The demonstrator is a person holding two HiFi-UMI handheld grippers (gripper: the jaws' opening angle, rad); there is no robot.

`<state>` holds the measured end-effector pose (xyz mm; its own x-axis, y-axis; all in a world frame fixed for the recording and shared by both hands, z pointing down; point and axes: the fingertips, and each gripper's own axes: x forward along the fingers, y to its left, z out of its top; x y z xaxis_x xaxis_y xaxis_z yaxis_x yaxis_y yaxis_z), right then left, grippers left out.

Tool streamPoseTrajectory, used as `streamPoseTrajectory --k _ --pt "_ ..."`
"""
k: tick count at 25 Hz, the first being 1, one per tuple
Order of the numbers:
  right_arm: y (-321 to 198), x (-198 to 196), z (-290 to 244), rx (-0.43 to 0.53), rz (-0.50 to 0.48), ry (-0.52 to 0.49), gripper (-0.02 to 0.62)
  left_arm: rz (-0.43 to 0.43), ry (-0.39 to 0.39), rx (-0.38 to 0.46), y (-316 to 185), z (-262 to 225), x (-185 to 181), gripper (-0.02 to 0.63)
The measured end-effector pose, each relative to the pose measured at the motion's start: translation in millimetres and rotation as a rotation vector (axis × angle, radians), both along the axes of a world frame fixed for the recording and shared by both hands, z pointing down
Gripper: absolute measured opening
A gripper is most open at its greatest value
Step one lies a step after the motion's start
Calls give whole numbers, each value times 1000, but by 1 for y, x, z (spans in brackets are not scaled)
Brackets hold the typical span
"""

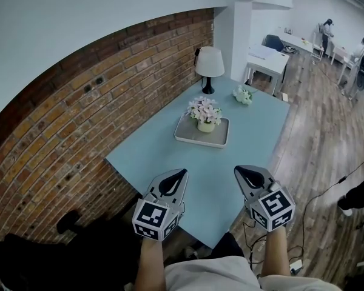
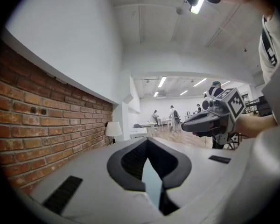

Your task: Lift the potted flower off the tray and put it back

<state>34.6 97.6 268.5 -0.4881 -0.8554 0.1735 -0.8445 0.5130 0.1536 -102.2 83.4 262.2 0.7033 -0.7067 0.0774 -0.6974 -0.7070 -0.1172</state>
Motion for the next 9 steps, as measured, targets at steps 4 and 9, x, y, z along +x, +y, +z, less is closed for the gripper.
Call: streamPoseTrajectory --k 4,9 --pt "2 0 6 -10 0 0 14 5 -5 -13 2 7 4 32" --pt "0 1 5 -14 -9 -9 14 13 -6 -20 2 4 10 32"
